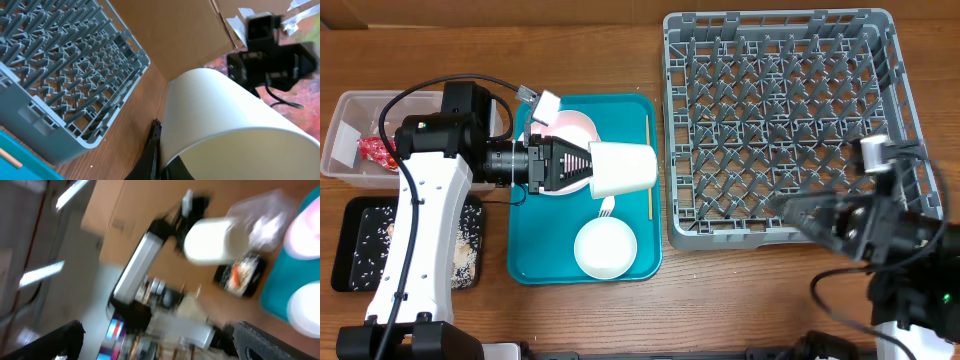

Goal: Sort waste into correct bins and load items into the dishwasher rack

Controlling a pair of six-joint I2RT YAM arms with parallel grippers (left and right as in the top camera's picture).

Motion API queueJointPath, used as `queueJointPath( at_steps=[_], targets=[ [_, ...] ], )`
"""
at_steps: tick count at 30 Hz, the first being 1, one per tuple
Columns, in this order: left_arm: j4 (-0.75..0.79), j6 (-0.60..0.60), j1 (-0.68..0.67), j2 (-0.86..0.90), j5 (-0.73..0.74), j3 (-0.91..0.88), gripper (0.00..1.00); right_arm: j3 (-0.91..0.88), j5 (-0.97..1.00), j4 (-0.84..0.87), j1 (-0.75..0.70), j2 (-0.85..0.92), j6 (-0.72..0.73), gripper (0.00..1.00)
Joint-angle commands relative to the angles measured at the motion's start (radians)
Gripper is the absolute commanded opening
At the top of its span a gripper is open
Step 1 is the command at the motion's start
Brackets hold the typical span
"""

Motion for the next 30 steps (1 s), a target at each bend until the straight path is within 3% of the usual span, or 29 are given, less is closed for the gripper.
queueJointPath(
  at_steps=[1,4,11,19,23,30],
  targets=[
    [0.001,0.023,0.002,-0.002,-0.006,0.001,0.05,0.022,-0.042,0.009,0.193,-0.019,0.14,0.99],
    [0.001,0.027,0.002,-0.002,-0.007,0.001,0.05,0.021,-0.042,0.004,0.26,-0.036,0.14,0.99],
    [0.008,0.037,0.002,-0.002,-0.007,0.001,0.04,0.021,-0.042,0.009,0.165,-0.018,0.087,1.0],
    [0.008,0.037,0.002,-0.002,-0.007,0.001,0.04,-0.006,-0.038,-0.013,0.165,0.152,0.066,0.99],
    [0.007,0.037,0.002,-0.002,-0.007,0.001,0.04,-0.006,-0.038,0.079,0.164,0.223,0.079,0.99],
    [0.002,0.037,0.002,-0.002,-0.007,0.001,0.04,-0.006,-0.042,0.11,0.171,0.13,0.14,0.99]
  ],
)
